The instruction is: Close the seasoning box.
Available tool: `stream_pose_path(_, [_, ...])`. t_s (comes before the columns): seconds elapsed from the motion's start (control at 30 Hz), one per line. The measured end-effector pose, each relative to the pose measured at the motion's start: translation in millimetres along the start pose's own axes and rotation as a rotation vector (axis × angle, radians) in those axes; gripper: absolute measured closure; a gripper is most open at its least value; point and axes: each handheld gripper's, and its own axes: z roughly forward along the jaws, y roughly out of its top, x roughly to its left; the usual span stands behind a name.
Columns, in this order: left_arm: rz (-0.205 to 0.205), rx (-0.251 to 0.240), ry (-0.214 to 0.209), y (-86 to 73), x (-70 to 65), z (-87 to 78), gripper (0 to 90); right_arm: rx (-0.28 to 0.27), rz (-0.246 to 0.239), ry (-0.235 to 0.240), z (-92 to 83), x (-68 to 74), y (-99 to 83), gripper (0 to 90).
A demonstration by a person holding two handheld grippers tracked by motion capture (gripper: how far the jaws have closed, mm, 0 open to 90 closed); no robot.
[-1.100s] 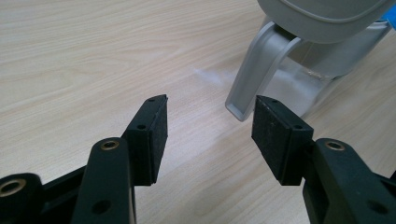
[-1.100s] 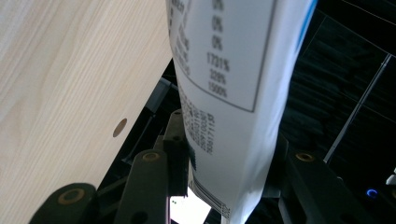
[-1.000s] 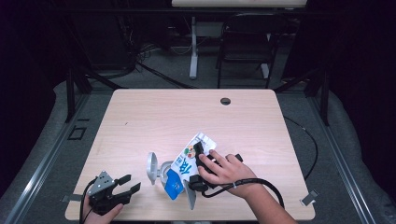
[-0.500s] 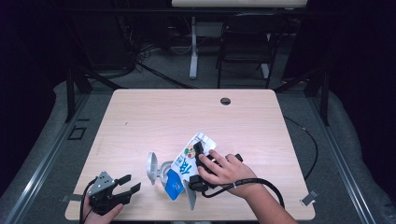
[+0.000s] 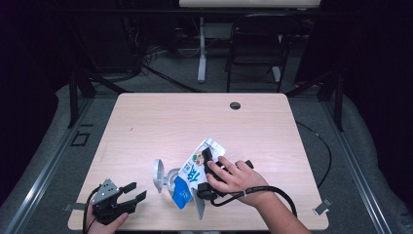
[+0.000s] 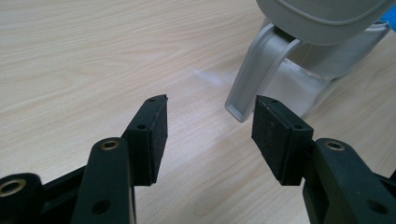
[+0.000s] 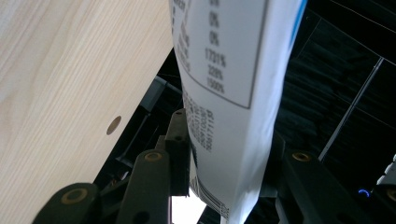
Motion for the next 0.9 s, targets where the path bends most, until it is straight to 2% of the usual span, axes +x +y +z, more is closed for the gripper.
stream_pose_path(0.47, [-0.001,-0.005,0.000,-0.2,-0.6,0.7,46.1,-0.011,-0.002,-0.006,0.9,-1.1,-1.6,65.9])
stream_pose_path(0.9, [0.003,-0.004,-0.001,-0.1,-0.7,0.8,46.1,0.004,-0.010,-0.011,0.0,-2.6,-2.2,66.1])
